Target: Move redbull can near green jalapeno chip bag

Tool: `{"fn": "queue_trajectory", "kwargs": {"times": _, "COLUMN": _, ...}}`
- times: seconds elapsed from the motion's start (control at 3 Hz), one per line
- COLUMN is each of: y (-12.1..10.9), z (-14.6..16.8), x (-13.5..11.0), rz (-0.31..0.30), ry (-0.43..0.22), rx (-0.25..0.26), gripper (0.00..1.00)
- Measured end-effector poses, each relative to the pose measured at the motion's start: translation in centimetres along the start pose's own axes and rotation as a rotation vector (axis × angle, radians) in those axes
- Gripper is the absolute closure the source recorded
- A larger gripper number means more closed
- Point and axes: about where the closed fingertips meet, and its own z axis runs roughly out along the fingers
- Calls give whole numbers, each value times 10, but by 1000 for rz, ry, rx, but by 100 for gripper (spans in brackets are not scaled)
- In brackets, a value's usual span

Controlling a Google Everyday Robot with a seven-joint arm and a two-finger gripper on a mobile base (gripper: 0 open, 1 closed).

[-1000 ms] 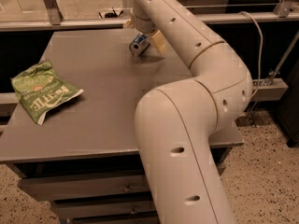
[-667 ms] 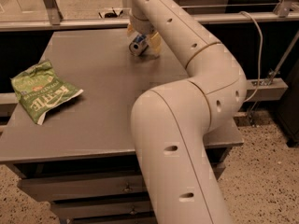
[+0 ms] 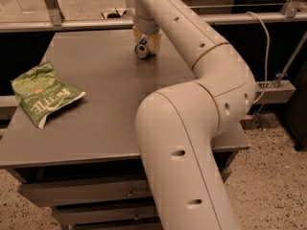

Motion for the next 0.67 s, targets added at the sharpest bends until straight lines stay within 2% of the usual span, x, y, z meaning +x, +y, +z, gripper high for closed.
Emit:
{"fn": "queue_trajectory", "kwargs": {"times": 0.33, "y": 7, "z": -30, "x": -15, "rz": -10, "ry": -60, "rx": 53, "gripper": 99}}
{"fn": "queue_trajectory", "kwargs": {"times": 0.67, "y": 27, "z": -78, "x": -50, "rz": -52, "ry": -142, "rx": 108, "gripper": 100}}
